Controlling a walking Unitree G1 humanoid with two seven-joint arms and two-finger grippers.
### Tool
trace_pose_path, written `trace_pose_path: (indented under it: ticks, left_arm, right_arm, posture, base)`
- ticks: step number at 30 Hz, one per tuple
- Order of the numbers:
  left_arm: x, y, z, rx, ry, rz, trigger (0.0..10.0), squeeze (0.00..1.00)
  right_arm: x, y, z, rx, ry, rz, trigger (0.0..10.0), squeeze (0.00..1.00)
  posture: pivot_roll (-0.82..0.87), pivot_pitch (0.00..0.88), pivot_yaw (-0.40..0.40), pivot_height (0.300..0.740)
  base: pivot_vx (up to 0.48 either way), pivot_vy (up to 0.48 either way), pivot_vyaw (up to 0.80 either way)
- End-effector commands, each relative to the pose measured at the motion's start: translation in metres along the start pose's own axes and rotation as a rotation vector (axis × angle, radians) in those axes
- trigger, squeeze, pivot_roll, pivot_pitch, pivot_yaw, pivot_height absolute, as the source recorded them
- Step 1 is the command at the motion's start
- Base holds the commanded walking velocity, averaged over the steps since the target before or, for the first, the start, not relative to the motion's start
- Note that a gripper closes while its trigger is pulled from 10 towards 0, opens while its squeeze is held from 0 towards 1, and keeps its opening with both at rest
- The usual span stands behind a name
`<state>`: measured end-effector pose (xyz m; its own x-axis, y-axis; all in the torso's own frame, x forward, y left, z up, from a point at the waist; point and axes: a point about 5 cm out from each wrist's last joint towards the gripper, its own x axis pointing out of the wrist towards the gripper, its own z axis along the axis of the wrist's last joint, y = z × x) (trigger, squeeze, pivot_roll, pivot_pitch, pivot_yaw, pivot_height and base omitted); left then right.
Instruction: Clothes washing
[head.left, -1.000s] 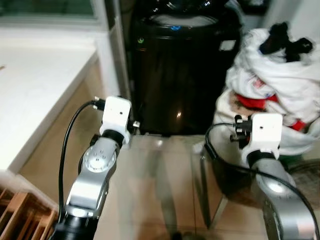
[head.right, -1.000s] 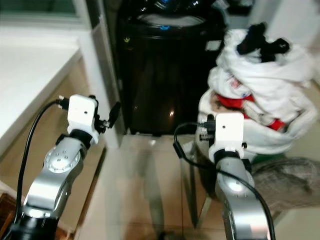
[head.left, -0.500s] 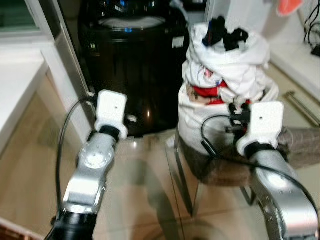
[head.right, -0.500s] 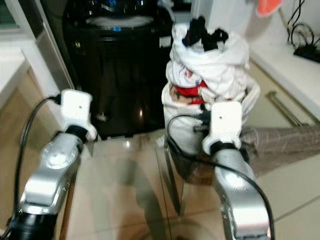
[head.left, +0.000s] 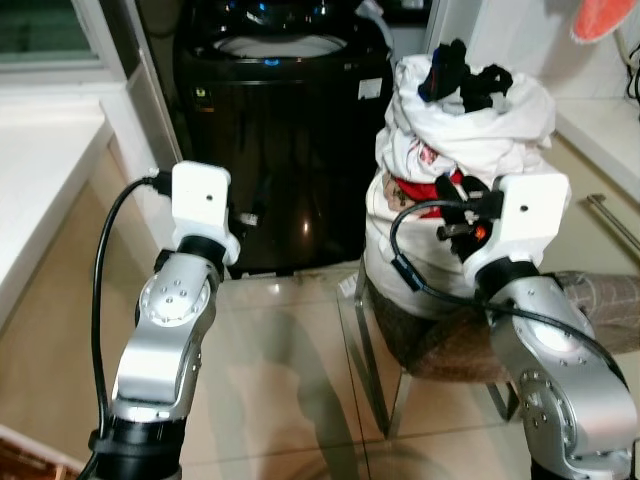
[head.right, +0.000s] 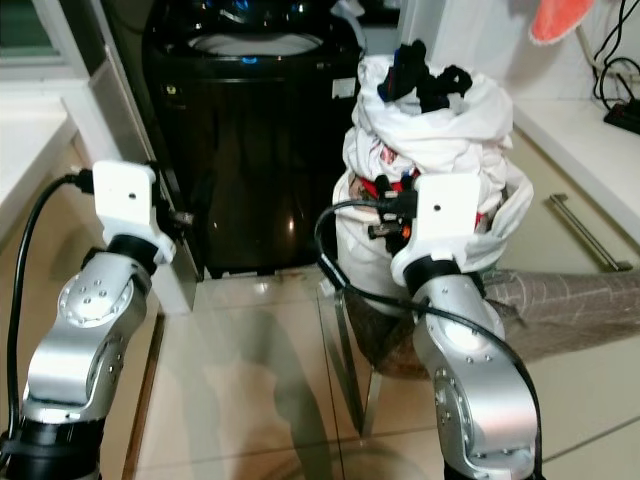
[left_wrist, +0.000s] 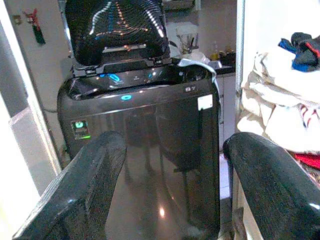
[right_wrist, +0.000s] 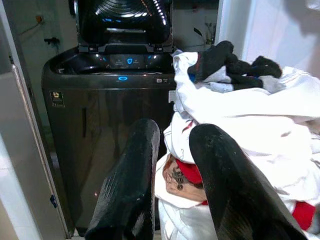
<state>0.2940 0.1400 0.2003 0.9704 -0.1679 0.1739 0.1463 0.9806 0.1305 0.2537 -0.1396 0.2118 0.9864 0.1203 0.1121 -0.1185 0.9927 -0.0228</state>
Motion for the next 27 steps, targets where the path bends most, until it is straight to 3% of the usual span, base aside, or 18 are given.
trace_pose_path:
  ticks: [1,27]
  left_arm:
    - [-0.0006,0.001,0.0014,0.004,0.003,-0.002,10.0,0.0]
    - [-0.0009,-0.0003,-0.004,-0.003,0.022,-0.008,10.0,0.0]
  right_arm:
    - [-0.001,0.0004,0.0046,-0.005,-0.02,-0.002,10.0,0.0]
    - [-0.0015,0.0034,-0.0004,-0.015,0.007,0.038,10.0,0.0]
  posture:
    - [-0.02,0.0,0.017,0.74]
    - [-0.04,0.0,0.018,0.74]
  base:
    - [0.326,0.0,0.0]
    - [0.305,0.0,0.0]
